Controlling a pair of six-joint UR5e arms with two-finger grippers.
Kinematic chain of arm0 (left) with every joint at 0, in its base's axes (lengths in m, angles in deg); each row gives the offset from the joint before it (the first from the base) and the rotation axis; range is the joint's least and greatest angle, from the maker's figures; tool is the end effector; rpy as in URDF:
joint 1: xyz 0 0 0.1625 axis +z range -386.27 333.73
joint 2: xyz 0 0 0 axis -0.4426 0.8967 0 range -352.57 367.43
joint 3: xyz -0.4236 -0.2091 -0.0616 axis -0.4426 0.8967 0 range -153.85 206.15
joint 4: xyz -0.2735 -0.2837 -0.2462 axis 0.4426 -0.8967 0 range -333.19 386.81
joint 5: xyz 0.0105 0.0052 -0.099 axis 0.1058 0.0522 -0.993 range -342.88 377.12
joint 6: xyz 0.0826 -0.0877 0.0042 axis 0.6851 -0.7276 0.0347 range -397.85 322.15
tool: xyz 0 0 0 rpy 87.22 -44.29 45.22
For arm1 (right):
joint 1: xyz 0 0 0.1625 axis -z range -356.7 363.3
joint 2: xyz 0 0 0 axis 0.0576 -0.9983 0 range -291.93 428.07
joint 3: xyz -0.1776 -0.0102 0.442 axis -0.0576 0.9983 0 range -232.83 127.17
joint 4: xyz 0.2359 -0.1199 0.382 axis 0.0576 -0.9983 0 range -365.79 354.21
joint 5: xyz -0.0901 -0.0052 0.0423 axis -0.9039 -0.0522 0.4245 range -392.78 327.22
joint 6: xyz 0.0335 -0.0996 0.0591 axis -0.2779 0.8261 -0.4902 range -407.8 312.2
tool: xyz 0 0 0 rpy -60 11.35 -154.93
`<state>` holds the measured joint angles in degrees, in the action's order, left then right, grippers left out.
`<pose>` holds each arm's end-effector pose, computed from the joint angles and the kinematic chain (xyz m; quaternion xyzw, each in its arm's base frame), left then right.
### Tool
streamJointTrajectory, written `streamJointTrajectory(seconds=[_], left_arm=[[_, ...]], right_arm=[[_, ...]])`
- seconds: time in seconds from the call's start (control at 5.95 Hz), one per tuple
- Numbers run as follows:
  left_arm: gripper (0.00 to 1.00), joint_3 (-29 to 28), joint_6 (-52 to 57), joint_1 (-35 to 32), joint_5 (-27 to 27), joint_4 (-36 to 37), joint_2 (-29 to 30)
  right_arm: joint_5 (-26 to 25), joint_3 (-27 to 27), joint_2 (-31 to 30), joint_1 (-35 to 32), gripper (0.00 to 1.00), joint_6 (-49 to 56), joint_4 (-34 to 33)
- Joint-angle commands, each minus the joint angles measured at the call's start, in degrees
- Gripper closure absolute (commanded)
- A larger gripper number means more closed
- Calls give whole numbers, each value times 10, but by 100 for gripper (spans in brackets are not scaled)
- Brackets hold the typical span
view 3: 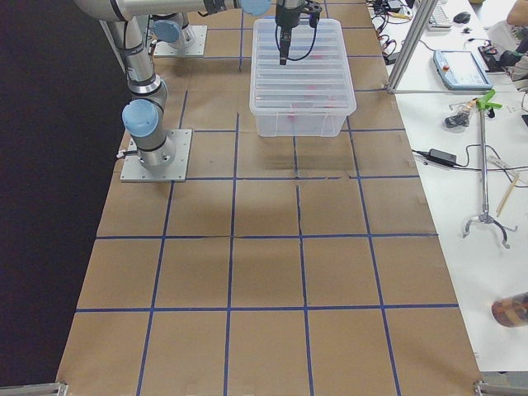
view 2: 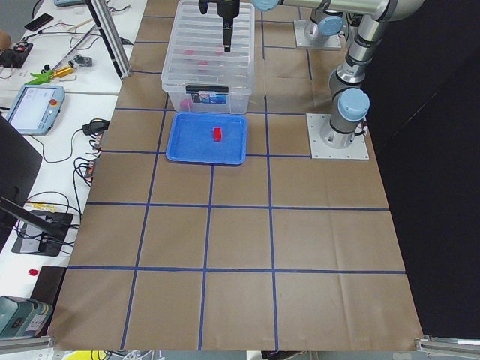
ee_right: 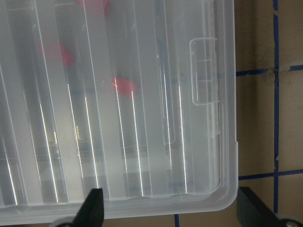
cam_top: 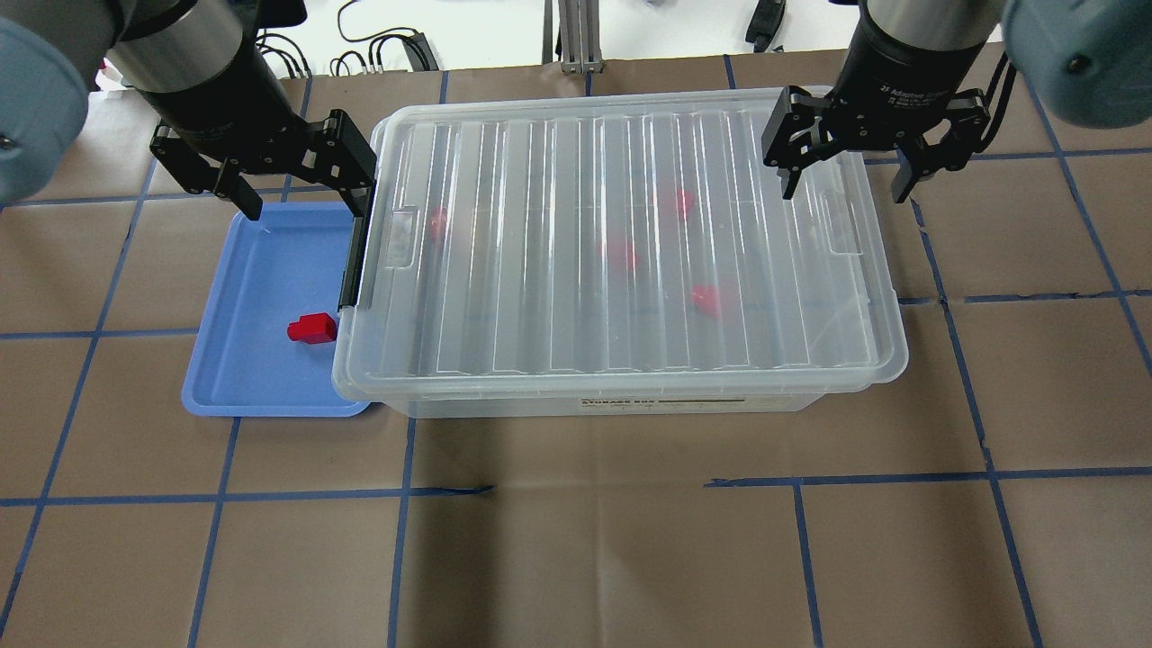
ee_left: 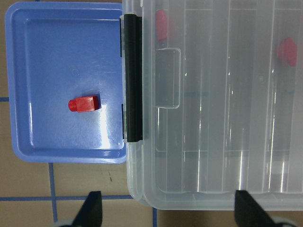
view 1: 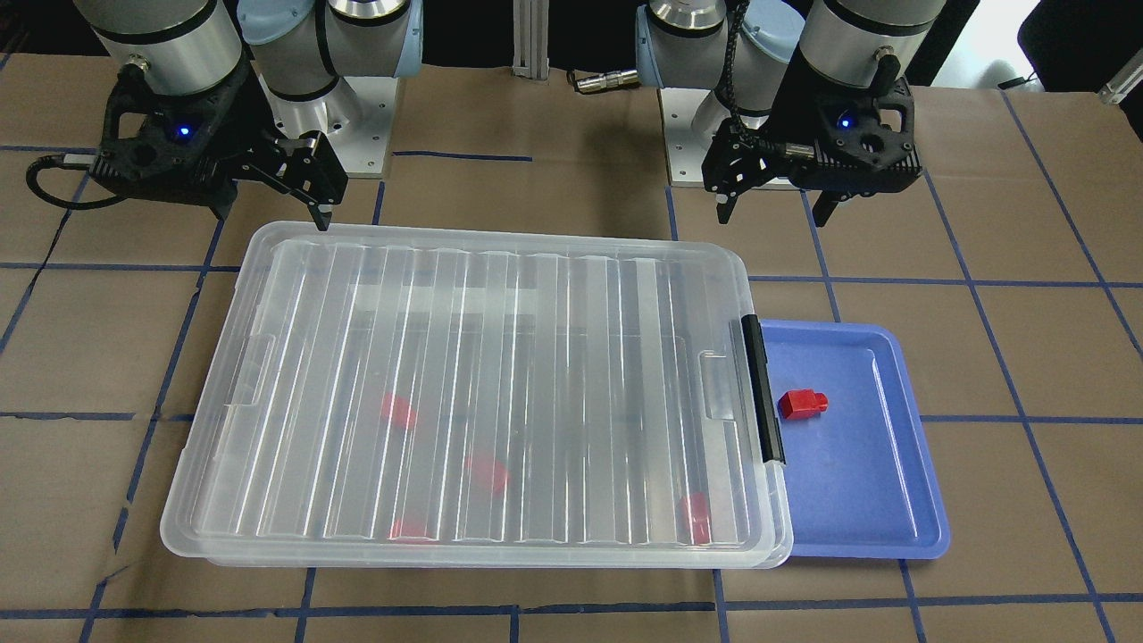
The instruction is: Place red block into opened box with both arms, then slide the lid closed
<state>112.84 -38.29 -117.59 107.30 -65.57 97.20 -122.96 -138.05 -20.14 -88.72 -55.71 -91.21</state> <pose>-0.1455 -0.5413 0.5478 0.0076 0.9999 -0.0102 0.0014 0.1524 -0.5507 0.5387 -0.0512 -0.9986 -0.0136 0.0028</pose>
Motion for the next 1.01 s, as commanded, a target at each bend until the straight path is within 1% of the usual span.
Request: streamJointTrajectory(seconds=[0.0,0.34,0.5,0.67,0.84], left_arm=[[2,1,0,0,0,0,-1],[2,0,0,0,0,0,0],[2,0,0,0,0,0,0],[2,0,0,0,0,0,0],[2,0,0,0,0,0,-1]], right_arm=[[0,0,0,0,0,-1,0],[0,1,1,1,0,2,-2],[-1,1,2,11,0,10,-10],[-1,0,10,47,0,41,-12],[1,-2,12,95,0,102,-12]])
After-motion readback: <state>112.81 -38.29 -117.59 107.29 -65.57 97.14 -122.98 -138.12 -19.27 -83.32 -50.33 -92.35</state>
